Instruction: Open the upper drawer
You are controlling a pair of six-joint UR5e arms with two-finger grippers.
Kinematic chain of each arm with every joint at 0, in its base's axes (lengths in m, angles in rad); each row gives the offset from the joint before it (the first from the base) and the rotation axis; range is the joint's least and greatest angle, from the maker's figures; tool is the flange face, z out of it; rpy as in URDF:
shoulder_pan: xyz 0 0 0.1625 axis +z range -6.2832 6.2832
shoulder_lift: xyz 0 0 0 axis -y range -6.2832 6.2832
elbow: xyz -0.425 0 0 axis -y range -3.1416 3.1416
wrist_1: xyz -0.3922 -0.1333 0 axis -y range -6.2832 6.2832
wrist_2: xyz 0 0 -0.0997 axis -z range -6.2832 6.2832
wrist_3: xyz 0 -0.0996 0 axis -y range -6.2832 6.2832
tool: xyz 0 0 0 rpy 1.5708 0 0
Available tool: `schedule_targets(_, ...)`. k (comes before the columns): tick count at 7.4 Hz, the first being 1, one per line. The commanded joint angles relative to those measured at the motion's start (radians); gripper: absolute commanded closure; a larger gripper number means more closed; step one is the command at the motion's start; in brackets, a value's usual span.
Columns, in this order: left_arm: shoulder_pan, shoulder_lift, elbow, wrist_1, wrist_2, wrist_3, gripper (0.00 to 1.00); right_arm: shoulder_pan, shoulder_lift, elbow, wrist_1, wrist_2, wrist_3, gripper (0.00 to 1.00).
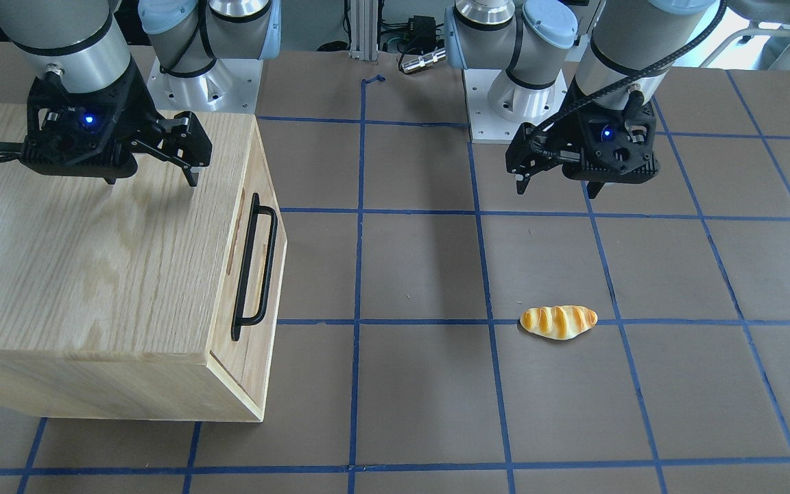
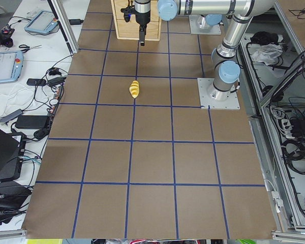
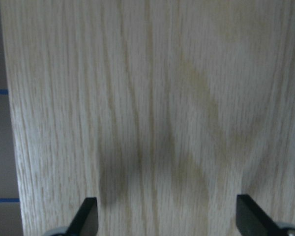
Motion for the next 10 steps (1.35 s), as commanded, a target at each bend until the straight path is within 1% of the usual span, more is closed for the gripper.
schedule_targets(1, 0.003, 0.0, -0.001, -0.021, 0.001, 0.0, 0.0, 0.0, 0.0, -0.001, 0.0, 0.0, 0.0, 0.0)
schedule_targets(3, 0.014, 0.005, 0.01, -0.049, 0.007, -0.001, 0.0, 0.0, 0.0, -0.001, 0.0, 0.0, 0.001, 0.0)
schedule_targets(5, 0.015, -0.009, 0.01, -0.045, -0.004, -0.017, 0.0, 0.0, 0.0, 0.001, 0.0, 0.0, 0.001, 0.0)
schedule_targets(7, 0.009, -0.033, -0.001, 0.038, -0.006, -0.009, 0.0, 0.0, 0.0, 0.001, 0.0, 0.0, 0.0, 0.0)
schedule_targets(10, -0.001, -0.033, 0.002, 0.038, -0.013, -0.018, 0.0, 0.0, 0.0, -0.001, 0.0, 0.0, 0.001, 0.0)
